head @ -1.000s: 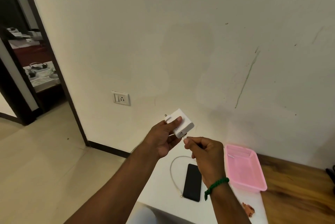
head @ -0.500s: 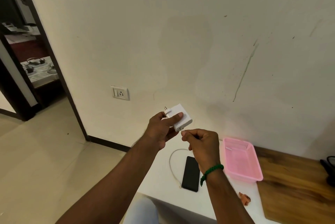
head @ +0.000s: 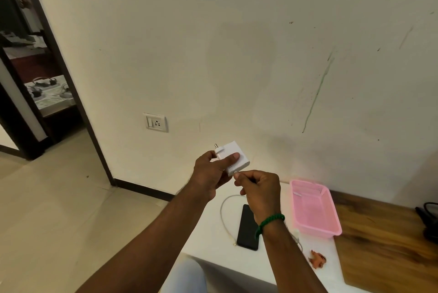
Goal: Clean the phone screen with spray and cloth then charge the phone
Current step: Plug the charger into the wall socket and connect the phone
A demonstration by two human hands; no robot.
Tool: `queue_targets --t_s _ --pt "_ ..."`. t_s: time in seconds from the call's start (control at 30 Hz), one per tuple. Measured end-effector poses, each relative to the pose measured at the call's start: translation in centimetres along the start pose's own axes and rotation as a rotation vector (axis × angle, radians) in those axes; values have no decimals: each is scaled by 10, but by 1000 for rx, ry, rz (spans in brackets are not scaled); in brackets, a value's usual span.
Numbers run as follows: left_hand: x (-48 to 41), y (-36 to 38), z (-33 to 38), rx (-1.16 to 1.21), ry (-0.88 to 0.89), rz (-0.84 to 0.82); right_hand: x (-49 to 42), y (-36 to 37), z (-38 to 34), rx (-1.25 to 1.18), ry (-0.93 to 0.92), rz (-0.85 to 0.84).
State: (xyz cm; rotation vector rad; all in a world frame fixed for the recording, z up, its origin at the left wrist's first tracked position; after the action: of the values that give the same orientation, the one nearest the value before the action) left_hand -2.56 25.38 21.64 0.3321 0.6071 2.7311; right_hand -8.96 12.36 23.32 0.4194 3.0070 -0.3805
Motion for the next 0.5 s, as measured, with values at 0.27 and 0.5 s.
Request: queue_targets --t_s 0.27,0.5 --pt "-4 -3 0 33 4 -41 -2 7 -6 -13 -24 -17" --pt "-2 6 10 53 24 -165 -5 11 -23 -47 -89 -7"
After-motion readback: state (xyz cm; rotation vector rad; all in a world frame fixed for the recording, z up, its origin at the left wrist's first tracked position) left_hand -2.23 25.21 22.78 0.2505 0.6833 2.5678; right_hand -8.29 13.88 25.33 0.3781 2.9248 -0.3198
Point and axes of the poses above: each hand's wrist, its own x-axis away from the middle knuckle, its own y-axis out of the palm, z = x × y, the point moved 9 cm from there along -x, towards the middle knuckle, and after that the axes turned 12 degrees about -z, right-handed, at the moved point
